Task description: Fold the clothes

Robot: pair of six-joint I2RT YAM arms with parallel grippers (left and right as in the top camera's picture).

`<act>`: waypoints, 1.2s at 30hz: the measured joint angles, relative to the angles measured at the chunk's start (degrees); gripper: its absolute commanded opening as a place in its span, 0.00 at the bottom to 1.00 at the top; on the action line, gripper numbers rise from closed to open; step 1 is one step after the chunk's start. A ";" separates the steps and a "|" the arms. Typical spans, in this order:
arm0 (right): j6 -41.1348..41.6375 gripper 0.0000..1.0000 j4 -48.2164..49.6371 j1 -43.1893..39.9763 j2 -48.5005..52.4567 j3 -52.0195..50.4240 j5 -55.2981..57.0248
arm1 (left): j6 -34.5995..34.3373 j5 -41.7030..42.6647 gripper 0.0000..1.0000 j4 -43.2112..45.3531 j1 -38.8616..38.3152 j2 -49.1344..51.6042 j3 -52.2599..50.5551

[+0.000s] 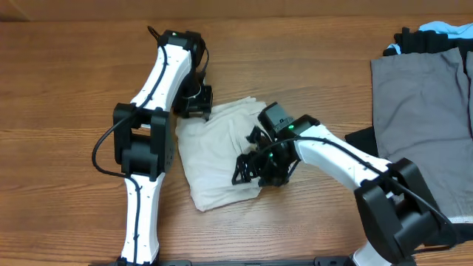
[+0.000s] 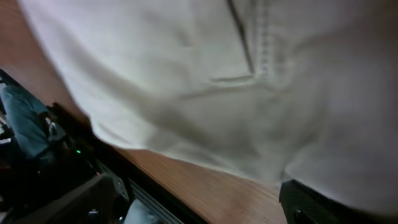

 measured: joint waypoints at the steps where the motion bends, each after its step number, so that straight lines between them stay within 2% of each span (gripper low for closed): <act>1: 0.31 0.90 -0.28 -0.26 0.87 -0.76 -0.15 | 0.07 0.00 0.55 -2.91 0.00 0.31 0.00; 4: 0.61 0.90 -1.68 -2.75 2.51 -1.73 2.01 | 0.90 0.00 0.48 -8.98 0.04 0.48 -0.09; 9: -0.31 0.89 -1.70 -13.11 2.95 -1.55 6.19 | 1.31 1.88 0.52 -10.34 0.02 0.63 -0.81; 13: -3.41 0.88 2.95 -20.31 2.84 0.52 11.13 | 1.33 5.44 0.53 -10.29 -0.02 0.81 -1.20; 18: -6.82 0.88 3.61 -23.96 3.02 4.39 18.03 | 1.60 8.24 0.54 -8.15 -0.02 0.79 -1.20; 20: -7.58 0.88 3.26 -23.80 3.08 6.14 19.02 | 2.25 9.42 0.61 -7.28 -0.02 0.79 -1.20; 21: -7.89 0.88 3.10 -23.78 3.10 6.80 19.30 | 2.62 9.94 0.67 -6.19 -0.02 0.72 -1.01; 23: -8.37 0.89 1.64 -23.78 3.10 8.22 19.67 | 2.73 10.73 1.00 -3.78 0.02 0.33 -0.20; 29: -8.35 0.90 -0.68 -23.78 3.10 9.79 20.39 | 8.04 12.61 1.00 6.23 0.76 -5.29 3.61; 32: -8.07 0.90 -1.51 -23.78 3.10 9.79 20.39 | 13.99 15.76 1.00 8.02 0.74 -6.03 3.17; 36: -7.67 0.91 -2.27 -23.78 3.13 9.79 20.39 | 17.31 19.30 1.00 9.90 0.74 -5.75 0.22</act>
